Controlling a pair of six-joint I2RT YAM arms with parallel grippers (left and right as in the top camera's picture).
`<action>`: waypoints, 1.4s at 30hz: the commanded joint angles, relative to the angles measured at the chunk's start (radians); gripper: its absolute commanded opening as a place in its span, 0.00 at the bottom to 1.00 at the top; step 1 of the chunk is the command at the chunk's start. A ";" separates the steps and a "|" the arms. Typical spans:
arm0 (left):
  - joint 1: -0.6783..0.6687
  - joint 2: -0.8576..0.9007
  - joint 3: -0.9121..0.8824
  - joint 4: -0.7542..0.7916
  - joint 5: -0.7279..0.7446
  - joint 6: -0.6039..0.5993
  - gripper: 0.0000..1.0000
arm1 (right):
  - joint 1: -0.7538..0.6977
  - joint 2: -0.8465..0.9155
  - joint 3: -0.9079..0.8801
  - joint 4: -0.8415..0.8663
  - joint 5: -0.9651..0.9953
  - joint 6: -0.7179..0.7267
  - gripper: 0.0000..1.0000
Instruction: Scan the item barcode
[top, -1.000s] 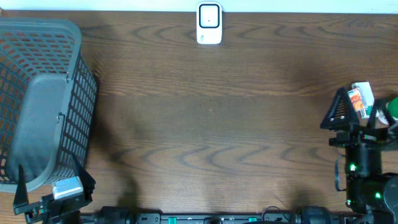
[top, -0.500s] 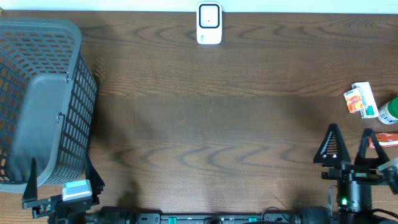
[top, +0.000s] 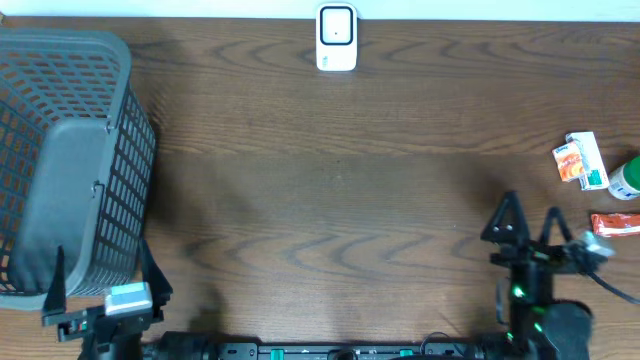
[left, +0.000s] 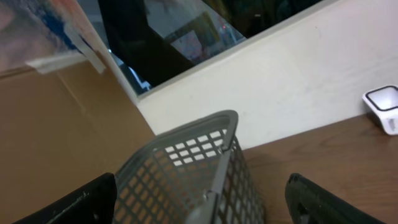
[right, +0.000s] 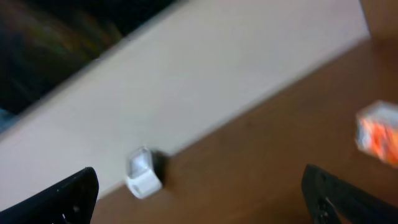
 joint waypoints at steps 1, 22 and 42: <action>0.000 0.000 -0.051 0.051 0.064 -0.103 0.85 | 0.003 -0.007 -0.120 0.059 0.041 0.060 0.99; 0.001 0.000 -0.586 0.595 0.237 -0.278 0.85 | 0.003 -0.005 -0.216 0.092 0.019 -0.038 0.99; 0.001 0.000 -0.754 0.563 0.164 -0.341 0.85 | 0.003 -0.005 -0.216 0.092 0.019 -0.047 0.99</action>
